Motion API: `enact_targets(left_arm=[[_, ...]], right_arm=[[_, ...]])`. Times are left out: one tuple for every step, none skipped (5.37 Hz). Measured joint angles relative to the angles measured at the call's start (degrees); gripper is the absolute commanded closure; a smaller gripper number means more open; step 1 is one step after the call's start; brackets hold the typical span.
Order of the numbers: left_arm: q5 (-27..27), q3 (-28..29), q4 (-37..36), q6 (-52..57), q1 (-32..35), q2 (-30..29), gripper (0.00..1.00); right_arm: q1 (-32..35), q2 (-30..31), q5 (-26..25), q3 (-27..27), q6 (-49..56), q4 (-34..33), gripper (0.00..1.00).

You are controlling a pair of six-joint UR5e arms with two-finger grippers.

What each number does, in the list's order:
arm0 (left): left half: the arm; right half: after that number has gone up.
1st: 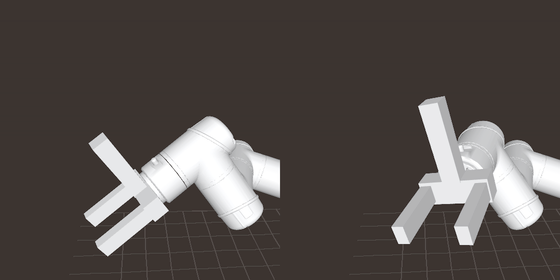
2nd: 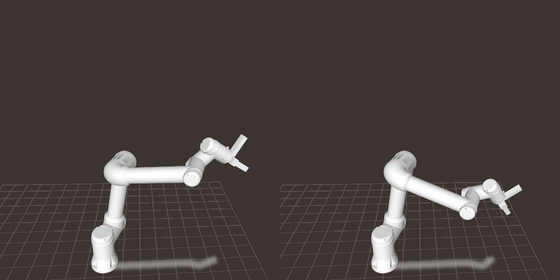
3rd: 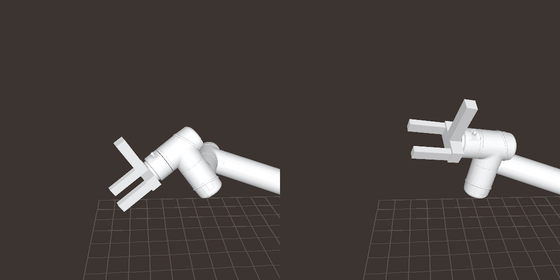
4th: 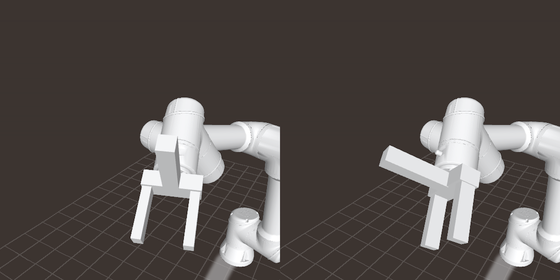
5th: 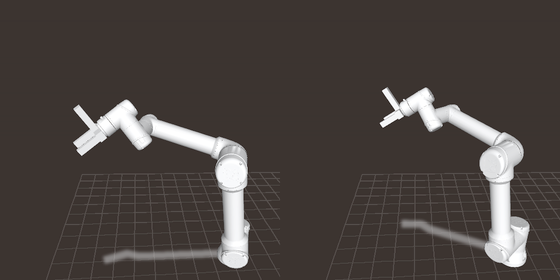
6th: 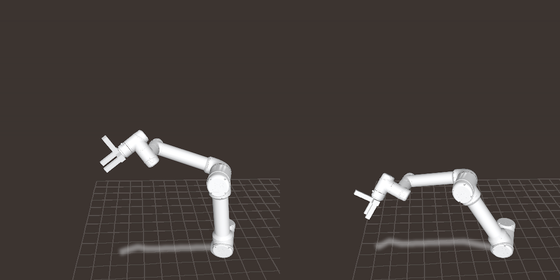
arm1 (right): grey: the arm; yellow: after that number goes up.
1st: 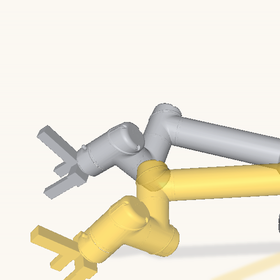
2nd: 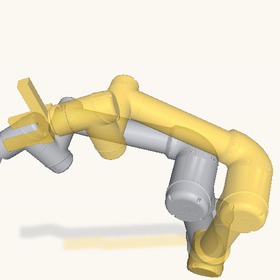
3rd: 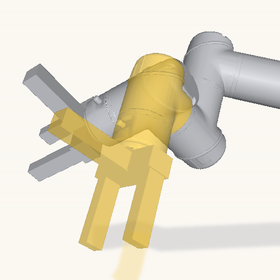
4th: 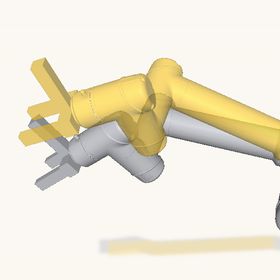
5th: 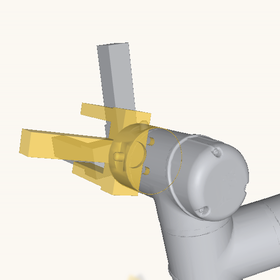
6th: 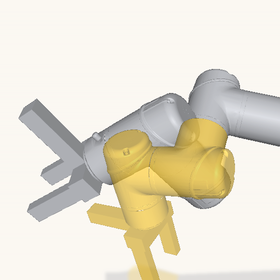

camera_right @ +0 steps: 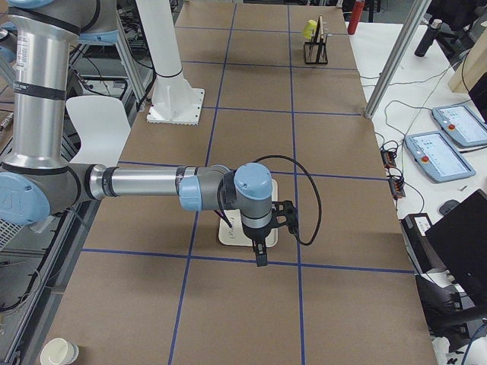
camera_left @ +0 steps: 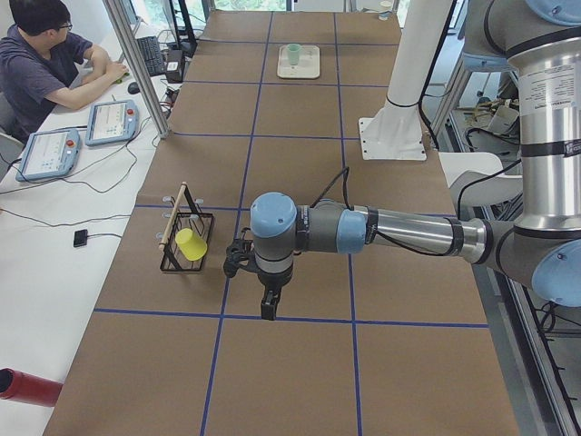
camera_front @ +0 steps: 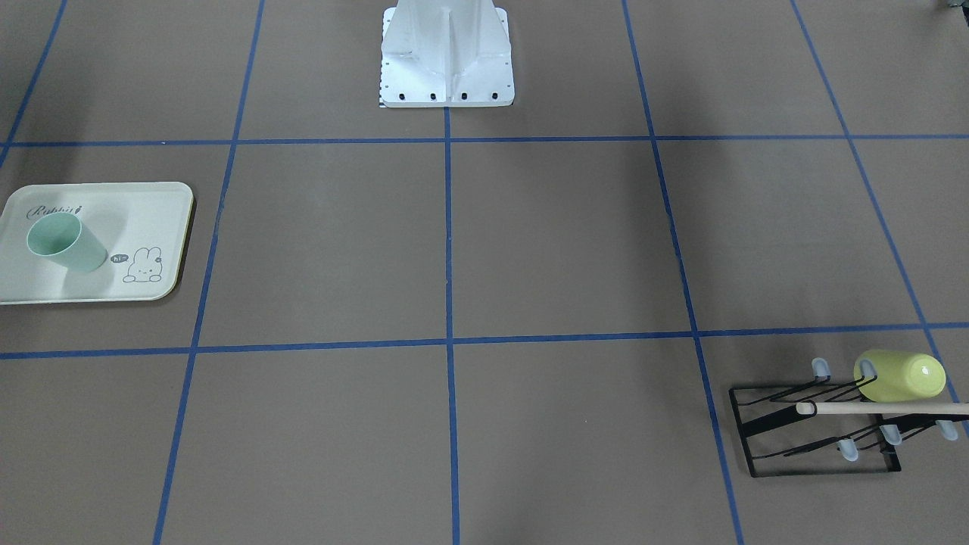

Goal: Left arm grabs green cup and hands to right arm on tray

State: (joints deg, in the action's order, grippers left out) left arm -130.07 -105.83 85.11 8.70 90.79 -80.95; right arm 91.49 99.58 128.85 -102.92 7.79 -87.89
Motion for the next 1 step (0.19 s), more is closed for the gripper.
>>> enact_targets(left_arm=[[-0.01,0.13,0.04,0.00,0.00,0.00,0.00]], right_arm=[[0.00,0.00,0.00,0.00,-0.01,0.00,0.00]])
